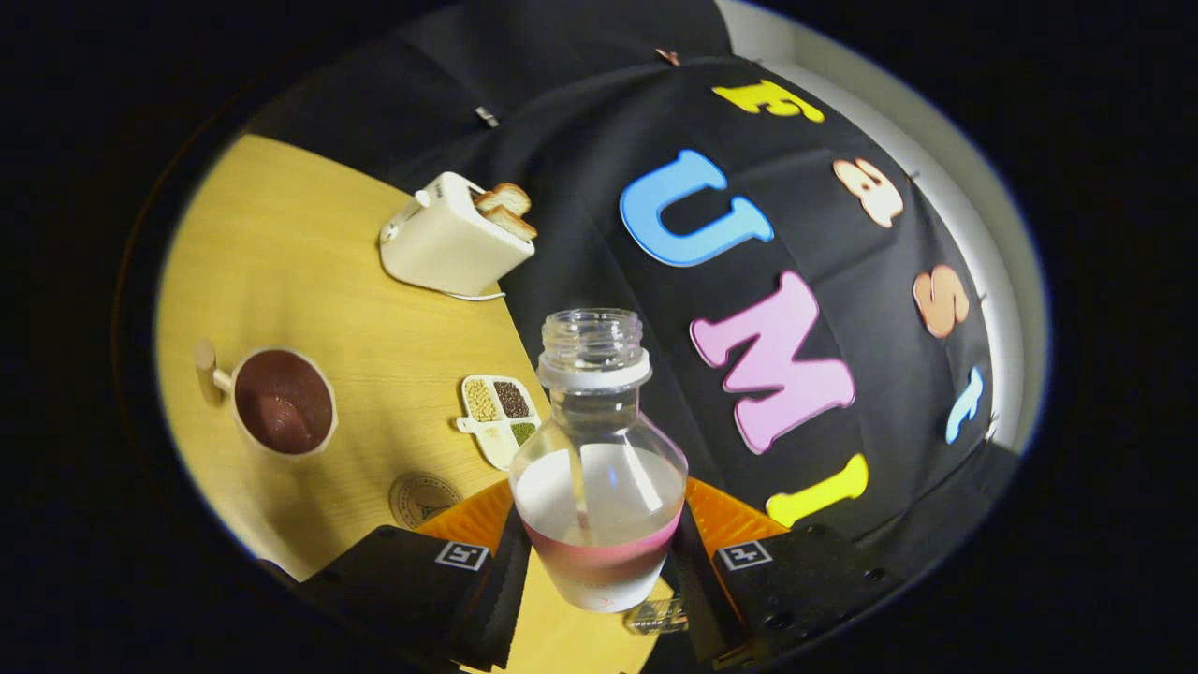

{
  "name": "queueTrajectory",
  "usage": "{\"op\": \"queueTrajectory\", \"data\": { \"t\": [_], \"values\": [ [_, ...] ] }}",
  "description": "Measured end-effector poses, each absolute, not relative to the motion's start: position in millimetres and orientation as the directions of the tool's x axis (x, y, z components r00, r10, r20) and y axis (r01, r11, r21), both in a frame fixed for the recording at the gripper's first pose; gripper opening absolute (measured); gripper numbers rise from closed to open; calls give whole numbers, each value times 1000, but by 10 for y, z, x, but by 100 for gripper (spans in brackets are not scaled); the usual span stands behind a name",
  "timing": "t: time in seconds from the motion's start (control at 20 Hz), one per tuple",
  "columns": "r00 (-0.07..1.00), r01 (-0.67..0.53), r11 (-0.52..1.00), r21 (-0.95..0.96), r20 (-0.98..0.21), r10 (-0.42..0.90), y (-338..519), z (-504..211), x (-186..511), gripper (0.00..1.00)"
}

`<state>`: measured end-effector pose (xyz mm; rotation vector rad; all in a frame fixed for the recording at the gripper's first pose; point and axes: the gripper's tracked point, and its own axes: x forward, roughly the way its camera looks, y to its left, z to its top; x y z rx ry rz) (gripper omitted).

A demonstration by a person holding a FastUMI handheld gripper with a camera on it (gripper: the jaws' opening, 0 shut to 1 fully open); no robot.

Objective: Take the bottle from table, then pour the juice into the cup, finally place the bottle on the coaster

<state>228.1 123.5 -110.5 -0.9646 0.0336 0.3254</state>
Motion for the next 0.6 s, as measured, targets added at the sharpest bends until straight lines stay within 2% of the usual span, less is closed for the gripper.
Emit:
{"op": "queueTrajectory", "data": {
  "t": [0.15,0.3,0.6],
  "values": [
    [946,-323,703,-634,-233,225,1117,-1196,2358,73],
    [924,-364,831,-421,-279,262,1071,-1312,2436,74],
    [916,-359,925,-125,-238,323,980,-1507,2737,73]
  ]
}}
